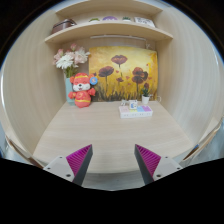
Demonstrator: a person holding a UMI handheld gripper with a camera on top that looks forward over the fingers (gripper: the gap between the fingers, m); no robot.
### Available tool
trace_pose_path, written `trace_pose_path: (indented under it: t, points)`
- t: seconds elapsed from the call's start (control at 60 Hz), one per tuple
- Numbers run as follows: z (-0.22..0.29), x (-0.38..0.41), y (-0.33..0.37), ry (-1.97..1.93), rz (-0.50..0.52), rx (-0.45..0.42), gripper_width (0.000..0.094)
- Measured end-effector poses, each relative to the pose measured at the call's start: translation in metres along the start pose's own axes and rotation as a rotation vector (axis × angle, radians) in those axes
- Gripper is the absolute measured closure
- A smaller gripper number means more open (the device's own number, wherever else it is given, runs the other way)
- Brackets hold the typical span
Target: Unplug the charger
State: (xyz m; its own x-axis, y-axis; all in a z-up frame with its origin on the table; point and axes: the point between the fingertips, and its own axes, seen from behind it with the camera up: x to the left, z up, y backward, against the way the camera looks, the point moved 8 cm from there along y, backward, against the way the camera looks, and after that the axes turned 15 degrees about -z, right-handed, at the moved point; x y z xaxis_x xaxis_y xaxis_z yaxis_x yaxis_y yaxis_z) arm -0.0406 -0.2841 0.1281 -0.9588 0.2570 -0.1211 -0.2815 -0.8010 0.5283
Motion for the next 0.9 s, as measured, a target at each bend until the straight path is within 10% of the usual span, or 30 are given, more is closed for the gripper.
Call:
trace_pose_path:
  t: [0.367,0.55,0.65,0.9]
  points:
    - [0.096,-0.048,-0.208,0.033,-0.051,-0.022,0.0104]
    - [0.126,-0.04,-0.282,0.071,-0.016,-0.061,0.0315]
    - [0.118,-0.03,-0.3,0.076,0.039,-0.015,0.0628]
    - [0.12,-0.031,-0.301,0.037,0.04,0.055,0.0698]
